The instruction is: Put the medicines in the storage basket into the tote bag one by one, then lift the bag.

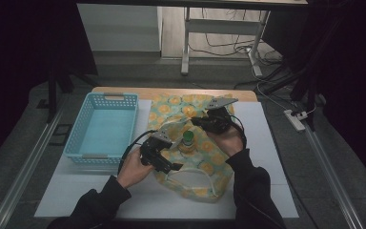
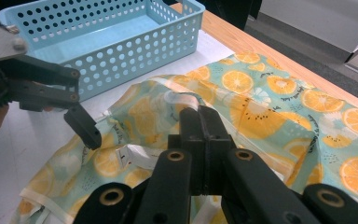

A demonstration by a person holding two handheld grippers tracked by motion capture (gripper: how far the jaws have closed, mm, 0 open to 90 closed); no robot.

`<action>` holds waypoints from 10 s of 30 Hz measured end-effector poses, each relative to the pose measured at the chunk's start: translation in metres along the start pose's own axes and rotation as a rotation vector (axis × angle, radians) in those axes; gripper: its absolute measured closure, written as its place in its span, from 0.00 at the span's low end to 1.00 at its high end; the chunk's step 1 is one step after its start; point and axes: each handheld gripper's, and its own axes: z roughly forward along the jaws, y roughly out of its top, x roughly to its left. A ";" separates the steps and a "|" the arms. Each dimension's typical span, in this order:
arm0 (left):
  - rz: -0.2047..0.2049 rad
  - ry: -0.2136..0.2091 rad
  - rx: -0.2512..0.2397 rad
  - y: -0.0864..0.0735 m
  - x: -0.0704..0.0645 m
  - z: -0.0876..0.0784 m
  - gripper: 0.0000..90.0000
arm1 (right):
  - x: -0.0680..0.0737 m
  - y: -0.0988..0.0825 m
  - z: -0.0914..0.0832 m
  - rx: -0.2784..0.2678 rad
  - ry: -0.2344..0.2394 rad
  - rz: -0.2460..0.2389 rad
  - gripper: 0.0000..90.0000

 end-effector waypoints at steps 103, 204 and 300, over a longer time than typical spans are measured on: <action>-0.099 0.025 0.087 0.027 0.001 -0.001 1.00 | 0.002 0.006 -0.003 0.004 0.036 0.014 1.00; -0.112 0.169 -0.295 0.146 0.064 -0.132 1.00 | -0.002 0.105 -0.058 -0.109 -0.009 -0.043 1.00; -0.389 0.350 -0.146 -0.209 -0.048 -0.145 0.00 | 0.081 -0.193 -0.133 0.074 -0.279 0.286 0.00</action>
